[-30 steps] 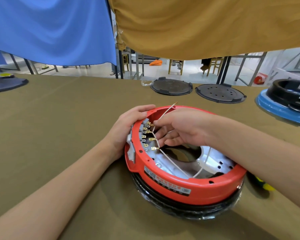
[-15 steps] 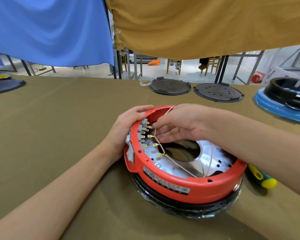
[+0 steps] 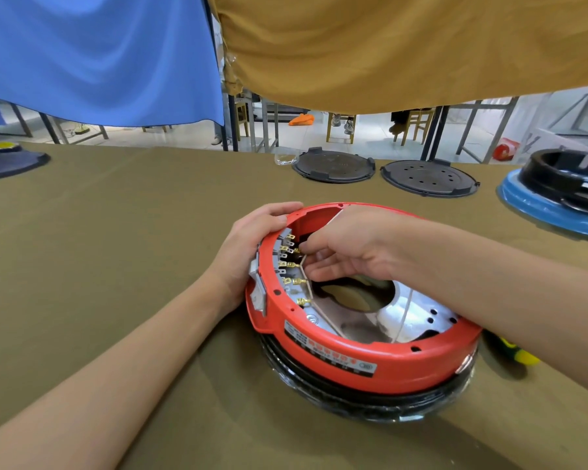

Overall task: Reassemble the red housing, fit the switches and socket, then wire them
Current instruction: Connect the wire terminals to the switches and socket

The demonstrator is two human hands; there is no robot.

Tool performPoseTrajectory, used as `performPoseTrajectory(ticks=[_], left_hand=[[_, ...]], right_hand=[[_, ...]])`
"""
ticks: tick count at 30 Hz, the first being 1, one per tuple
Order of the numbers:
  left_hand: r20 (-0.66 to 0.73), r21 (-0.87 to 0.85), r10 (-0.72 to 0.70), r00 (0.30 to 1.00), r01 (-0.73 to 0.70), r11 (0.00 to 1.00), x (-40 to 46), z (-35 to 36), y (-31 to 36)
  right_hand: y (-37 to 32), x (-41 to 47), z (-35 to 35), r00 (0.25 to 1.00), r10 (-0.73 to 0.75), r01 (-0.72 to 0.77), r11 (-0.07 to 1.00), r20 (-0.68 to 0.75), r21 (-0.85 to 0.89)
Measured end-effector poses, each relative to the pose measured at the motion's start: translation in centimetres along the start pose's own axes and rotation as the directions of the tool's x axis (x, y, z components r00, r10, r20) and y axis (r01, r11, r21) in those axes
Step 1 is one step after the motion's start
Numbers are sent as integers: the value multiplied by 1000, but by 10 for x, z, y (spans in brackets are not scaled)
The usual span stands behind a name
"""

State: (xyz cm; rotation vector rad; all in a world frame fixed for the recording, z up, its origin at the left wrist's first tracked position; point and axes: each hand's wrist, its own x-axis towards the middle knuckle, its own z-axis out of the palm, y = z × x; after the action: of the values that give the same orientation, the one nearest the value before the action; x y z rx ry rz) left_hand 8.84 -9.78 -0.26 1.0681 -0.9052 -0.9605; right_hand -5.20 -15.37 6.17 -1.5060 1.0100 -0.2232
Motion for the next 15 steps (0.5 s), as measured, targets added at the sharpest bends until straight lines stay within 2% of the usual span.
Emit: performPoseTrajectory(ticks=[11,15], left_hand=[[-2,45,16,1000,-16,999,-2,2,2],[4,50,8,1000,-9,999,-4,3,4]], right_hand=[[0,0,0,998,49,-49,999,32,-2],[-2,-2,0,999,37,-37,995,-1,-90]])
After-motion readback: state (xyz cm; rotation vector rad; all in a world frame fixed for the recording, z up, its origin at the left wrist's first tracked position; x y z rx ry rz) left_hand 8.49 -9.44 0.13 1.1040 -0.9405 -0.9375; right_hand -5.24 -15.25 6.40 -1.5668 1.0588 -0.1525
